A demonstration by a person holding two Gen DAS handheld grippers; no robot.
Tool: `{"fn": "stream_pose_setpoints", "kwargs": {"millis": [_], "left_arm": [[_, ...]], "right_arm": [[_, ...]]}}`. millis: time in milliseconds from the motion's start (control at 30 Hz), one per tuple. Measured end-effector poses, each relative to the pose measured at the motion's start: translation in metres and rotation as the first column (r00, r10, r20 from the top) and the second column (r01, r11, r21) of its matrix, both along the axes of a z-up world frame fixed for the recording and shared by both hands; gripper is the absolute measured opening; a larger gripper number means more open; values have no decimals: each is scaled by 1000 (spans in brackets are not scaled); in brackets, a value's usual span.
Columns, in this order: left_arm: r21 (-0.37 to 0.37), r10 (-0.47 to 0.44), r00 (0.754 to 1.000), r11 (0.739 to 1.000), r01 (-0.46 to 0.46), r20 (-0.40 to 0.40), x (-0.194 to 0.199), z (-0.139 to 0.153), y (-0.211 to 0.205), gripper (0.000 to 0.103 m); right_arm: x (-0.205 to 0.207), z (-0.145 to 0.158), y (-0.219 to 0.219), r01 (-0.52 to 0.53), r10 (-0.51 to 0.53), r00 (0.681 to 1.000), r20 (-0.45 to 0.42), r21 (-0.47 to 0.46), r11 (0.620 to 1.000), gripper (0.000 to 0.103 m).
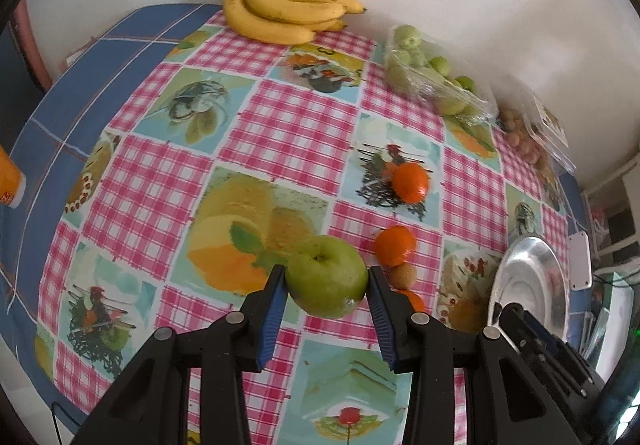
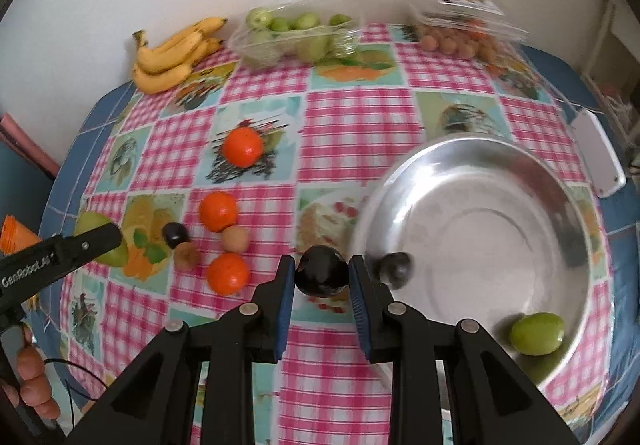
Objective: Organize fruits
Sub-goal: 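Carry the plum and the green apple over the steel bowl with both grippers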
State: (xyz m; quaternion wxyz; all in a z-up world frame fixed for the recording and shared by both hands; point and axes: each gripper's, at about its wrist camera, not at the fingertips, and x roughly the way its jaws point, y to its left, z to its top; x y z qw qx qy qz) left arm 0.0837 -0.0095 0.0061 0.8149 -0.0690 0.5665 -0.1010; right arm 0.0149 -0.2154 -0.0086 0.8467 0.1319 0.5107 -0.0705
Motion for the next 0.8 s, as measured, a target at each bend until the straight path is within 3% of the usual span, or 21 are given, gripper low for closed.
{"fn": "stream_pose_setpoints", "kwargs": {"millis": [433, 800], "left_arm": [[50, -202, 979, 978, 200, 32, -29, 7, -77, 43], [78, -432, 900, 901, 427, 61, -70, 4, -159, 43]], "right_arm": [[-31, -4, -71, 199, -199, 979, -43, -3, 980, 28], [-66, -8, -130, 360, -358, 932, -63, 24, 933, 28]]}}
